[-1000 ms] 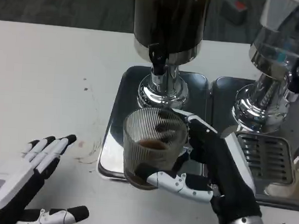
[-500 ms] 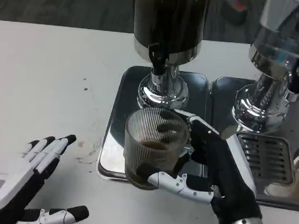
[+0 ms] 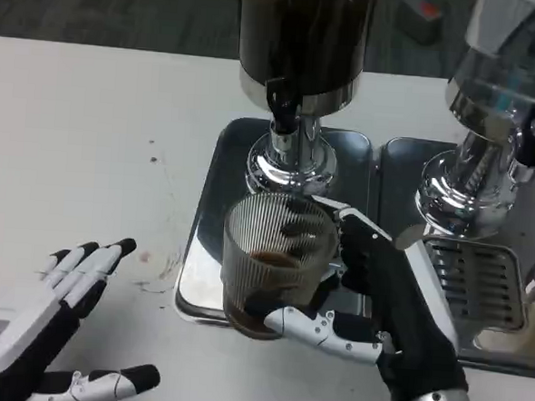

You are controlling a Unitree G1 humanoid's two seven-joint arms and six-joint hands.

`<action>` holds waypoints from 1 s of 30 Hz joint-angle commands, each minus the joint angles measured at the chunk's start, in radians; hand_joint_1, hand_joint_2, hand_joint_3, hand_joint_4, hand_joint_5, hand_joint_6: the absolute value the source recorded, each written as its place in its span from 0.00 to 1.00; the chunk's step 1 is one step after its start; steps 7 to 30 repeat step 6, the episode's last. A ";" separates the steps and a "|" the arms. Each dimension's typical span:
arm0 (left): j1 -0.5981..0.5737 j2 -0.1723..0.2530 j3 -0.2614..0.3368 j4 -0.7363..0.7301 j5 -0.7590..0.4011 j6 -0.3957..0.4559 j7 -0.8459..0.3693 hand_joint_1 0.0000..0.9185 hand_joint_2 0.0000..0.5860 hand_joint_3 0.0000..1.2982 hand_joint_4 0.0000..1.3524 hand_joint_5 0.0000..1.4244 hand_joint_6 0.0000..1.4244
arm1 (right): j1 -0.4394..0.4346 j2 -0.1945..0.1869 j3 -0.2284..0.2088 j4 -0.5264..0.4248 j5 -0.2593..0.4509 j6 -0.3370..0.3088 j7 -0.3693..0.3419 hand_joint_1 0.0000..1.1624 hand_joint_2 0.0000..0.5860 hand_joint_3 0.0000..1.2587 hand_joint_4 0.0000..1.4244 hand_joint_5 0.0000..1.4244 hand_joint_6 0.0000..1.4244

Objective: Grasp the cup under the faucet to collect the drink, then remove the cup.

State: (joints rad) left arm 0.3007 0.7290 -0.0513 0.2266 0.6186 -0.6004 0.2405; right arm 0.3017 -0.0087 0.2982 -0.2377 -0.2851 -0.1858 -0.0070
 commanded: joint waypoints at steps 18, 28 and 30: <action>-0.003 -0.007 0.002 0.007 -0.014 -0.003 -0.018 0.00 0.10 0.00 0.00 0.00 0.00 | -0.008 0.016 0.009 -0.013 0.016 -0.007 -0.010 0.87 0.38 0.30 0.39 0.51 0.65; -0.003 -0.007 0.002 0.007 -0.014 -0.003 -0.018 0.00 0.10 0.00 0.00 0.00 0.00 | -0.008 0.016 0.009 -0.013 0.016 -0.007 -0.010 0.87 0.38 0.30 0.39 0.51 0.65; -0.003 -0.007 0.002 0.007 -0.014 -0.003 -0.018 0.00 0.10 0.00 0.00 0.00 0.00 | -0.008 0.016 0.009 -0.013 0.016 -0.007 -0.010 0.87 0.38 0.30 0.39 0.51 0.65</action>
